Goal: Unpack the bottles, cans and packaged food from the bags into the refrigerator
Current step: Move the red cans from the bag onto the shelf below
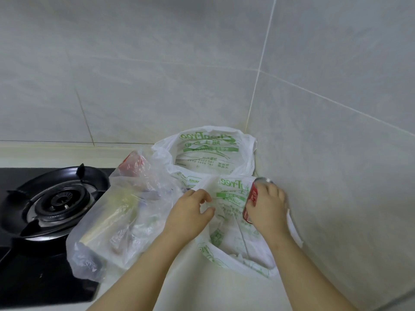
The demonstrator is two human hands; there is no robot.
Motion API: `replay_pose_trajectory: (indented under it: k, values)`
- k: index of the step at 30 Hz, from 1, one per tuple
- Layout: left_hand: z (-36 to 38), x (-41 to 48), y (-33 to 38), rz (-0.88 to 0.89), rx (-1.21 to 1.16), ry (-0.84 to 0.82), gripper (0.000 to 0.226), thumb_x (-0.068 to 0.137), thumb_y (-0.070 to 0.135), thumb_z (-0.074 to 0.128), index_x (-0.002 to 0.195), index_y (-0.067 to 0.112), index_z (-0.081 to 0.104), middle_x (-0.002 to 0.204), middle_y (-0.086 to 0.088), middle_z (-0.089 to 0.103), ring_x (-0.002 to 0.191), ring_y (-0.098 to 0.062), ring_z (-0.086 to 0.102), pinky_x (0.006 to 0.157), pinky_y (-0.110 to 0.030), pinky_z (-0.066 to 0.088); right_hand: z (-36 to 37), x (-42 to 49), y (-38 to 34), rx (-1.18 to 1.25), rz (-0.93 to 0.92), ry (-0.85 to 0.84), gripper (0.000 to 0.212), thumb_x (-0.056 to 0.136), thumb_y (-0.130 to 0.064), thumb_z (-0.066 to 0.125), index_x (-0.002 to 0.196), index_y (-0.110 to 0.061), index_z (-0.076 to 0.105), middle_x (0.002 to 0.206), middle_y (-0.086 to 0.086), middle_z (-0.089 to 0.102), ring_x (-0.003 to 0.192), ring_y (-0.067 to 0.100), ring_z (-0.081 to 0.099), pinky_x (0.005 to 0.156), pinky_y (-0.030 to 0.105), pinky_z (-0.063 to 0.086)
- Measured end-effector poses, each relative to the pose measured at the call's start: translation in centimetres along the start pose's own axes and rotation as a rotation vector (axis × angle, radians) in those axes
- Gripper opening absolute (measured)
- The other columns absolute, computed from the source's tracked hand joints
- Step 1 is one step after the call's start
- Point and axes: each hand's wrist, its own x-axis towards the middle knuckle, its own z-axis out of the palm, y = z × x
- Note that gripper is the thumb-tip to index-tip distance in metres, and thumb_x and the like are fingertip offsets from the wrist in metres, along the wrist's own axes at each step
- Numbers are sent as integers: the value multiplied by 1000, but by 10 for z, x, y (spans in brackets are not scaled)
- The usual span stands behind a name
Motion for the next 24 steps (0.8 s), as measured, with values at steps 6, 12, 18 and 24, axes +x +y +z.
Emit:
replay_pose_trajectory:
  k: [6, 12, 18, 24]
  values:
    - [-4, 6, -5, -17, -14, 44, 21, 87, 29, 58, 107, 22, 59, 99, 7, 50, 85, -8, 51, 73, -20, 37, 4, -1, 1, 27, 49, 164, 27, 59, -1, 80, 84, -3, 70, 78, 21, 59, 78, 42, 54, 69, 45, 45]
    - [2, 5, -3, -14, -30, 26, 20, 88, 28, 57, 106, 22, 59, 100, 7, 51, 87, -7, 50, 74, -19, 36, -3, 6, 6, -2, 31, -17, 34, 86, -27, 61, 118, -18, 60, 146, 7, 36, 135, 29, 25, 111, 42, 25]
    - [0, 3, -6, -53, -41, 37, 18, 87, 30, 59, 105, 24, 59, 101, 8, 52, 86, -6, 50, 73, -19, 35, 0, 9, 4, -20, 10, -18, 41, 90, -35, 54, 121, -9, 48, 127, 6, 53, 125, 26, 39, 104, 36, 29]
    - [-2, 0, -4, -60, -31, 44, 19, 88, 29, 58, 106, 23, 59, 101, 8, 53, 86, -6, 50, 73, -18, 36, 6, 12, 7, 176, 64, -76, 47, 84, -29, 67, 114, 2, 49, 134, 19, 45, 123, 31, 43, 97, 34, 37]
